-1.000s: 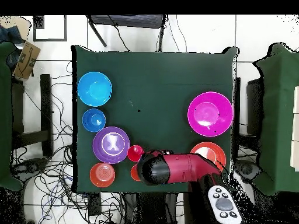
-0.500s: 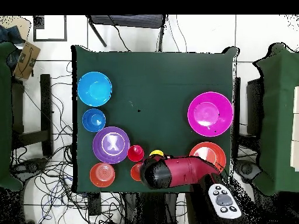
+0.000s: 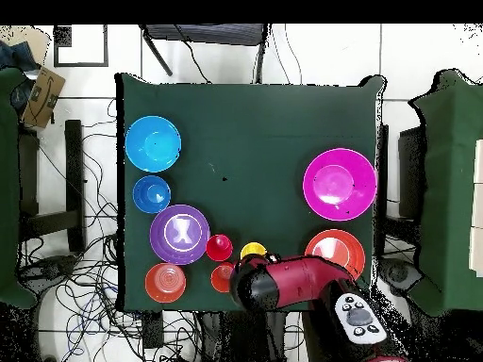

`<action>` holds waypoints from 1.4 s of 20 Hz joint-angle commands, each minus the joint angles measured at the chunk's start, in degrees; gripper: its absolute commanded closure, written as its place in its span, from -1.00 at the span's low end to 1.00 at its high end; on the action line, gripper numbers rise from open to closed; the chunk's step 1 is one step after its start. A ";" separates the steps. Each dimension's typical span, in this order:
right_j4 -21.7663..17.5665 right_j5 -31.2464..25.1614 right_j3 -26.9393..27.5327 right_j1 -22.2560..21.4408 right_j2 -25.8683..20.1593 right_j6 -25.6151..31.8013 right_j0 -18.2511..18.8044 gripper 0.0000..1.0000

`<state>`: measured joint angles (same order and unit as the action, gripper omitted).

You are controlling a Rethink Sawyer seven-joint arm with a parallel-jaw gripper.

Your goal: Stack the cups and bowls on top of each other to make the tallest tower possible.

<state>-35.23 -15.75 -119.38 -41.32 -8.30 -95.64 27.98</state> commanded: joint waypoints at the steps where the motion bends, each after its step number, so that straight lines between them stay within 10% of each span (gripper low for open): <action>1: -6.18 5.66 -1.16 4.16 -1.23 -2.36 -0.97 -1.00; 16: -11.10 13.87 -1.18 10.37 6.96 -6.11 -6.36 -1.00; 28: -7.45 11.21 -4.08 7.95 2.52 -5.22 -3.57 -1.00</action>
<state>-42.47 -6.30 -121.98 -34.46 -0.35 -95.64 23.94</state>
